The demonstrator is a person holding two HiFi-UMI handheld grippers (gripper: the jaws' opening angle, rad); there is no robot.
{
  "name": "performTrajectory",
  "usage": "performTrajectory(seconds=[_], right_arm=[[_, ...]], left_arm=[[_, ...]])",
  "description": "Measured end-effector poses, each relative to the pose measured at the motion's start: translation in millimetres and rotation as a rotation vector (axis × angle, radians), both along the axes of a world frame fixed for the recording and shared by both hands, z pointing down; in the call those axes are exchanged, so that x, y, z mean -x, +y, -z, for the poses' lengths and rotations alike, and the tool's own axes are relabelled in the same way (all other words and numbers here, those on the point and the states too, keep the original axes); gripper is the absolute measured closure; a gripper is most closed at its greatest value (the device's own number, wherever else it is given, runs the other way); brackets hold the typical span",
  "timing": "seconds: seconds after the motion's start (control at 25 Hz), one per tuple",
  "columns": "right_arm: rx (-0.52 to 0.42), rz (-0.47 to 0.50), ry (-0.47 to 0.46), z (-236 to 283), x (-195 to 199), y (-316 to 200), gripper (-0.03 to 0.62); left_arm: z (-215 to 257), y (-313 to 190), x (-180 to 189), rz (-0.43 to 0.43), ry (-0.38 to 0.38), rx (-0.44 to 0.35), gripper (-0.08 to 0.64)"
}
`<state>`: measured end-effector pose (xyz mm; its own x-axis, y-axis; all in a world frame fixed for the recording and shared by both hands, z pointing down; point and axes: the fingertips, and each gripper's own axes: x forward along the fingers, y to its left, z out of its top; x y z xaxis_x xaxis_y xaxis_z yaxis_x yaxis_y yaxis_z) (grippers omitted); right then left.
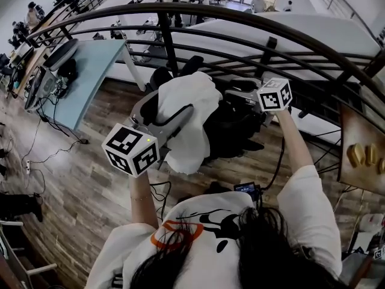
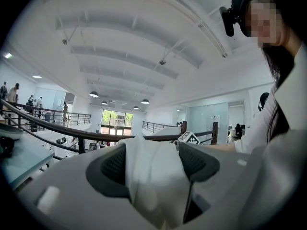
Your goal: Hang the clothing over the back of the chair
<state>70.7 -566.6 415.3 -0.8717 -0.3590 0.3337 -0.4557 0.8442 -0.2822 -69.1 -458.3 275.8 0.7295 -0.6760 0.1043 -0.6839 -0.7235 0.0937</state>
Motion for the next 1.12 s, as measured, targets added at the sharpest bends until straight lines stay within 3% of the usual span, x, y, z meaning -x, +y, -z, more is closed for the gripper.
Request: performTrajectory(seconds=[0.24,0.6,0.8,1.12], right_arm=[[-0.125,-0.042,-0.032,67,-1,19,0.349],[-0.267,-0.102,-0.070,142,23,79,0.362],[-0.327,-0.206,-0.049,144,19,112,0.379],[-0.347,-0.395,-0.150,135,9,185,0.396]], left_arm=[[-1,3,3,0.016,-0.013,-0.004,0.132],[11,26,46,0.055,-0.008,-0.034,0.124],[-5,55,44,-0.013,0.007,-0.017,0.124],[-40,116,44,-0.146,0.022,0.030,0.146]])
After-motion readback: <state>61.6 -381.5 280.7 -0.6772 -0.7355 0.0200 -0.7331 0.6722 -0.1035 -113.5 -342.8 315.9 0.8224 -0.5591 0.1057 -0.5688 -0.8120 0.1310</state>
